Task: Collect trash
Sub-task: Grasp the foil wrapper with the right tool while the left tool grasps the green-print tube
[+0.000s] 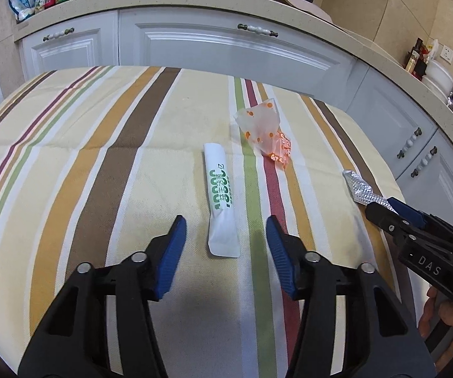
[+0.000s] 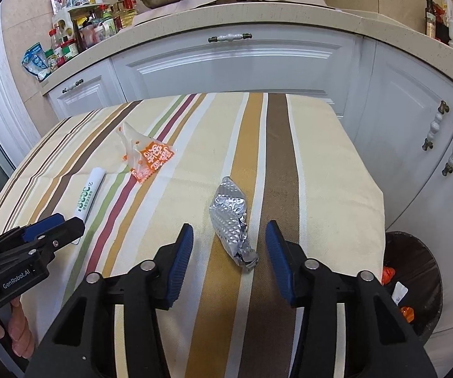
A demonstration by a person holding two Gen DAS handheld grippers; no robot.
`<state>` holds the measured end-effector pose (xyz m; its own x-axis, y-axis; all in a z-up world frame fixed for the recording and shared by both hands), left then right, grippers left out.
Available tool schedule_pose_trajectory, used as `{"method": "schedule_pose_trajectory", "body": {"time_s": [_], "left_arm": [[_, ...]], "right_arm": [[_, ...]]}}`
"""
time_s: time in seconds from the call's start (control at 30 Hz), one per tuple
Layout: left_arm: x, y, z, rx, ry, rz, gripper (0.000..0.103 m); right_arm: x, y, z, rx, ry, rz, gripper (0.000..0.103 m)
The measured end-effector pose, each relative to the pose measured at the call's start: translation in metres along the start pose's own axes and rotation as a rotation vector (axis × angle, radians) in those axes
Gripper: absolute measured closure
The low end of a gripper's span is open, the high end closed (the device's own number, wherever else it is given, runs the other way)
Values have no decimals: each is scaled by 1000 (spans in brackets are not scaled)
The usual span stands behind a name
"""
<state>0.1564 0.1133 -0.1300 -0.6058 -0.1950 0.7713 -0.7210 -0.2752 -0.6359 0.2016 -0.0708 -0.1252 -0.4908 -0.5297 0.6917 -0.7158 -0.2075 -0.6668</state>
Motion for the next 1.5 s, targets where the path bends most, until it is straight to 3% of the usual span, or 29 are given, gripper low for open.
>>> {"method": "schedule_pose_trajectory", "body": {"time_s": [0.37,1.0,1.5], "left_arm": [[-5,2,3,-1,38,-25,89],[2,2,-5,26,42,-9,94],[31,-3,-11,14,45,63,95]], "right_arm": [[-6,0,-2,8,-15,-30,77],[0,0,-4,16,-19,-1,82],[33,1,-4,32,3,73,82]]}}
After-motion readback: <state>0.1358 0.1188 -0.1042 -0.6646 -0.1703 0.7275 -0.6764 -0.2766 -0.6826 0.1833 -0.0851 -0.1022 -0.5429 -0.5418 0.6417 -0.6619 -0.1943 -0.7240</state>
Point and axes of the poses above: each gripper's, at about its wrist camera, not at the fingertips, and x roughly against the way its jaws point, z to its right, y to its underside, the point moved 7 cm from there along -x, roughly the way its jaws point, and after that the axes turned 13 degrees about -y, right-handed, at the moved point
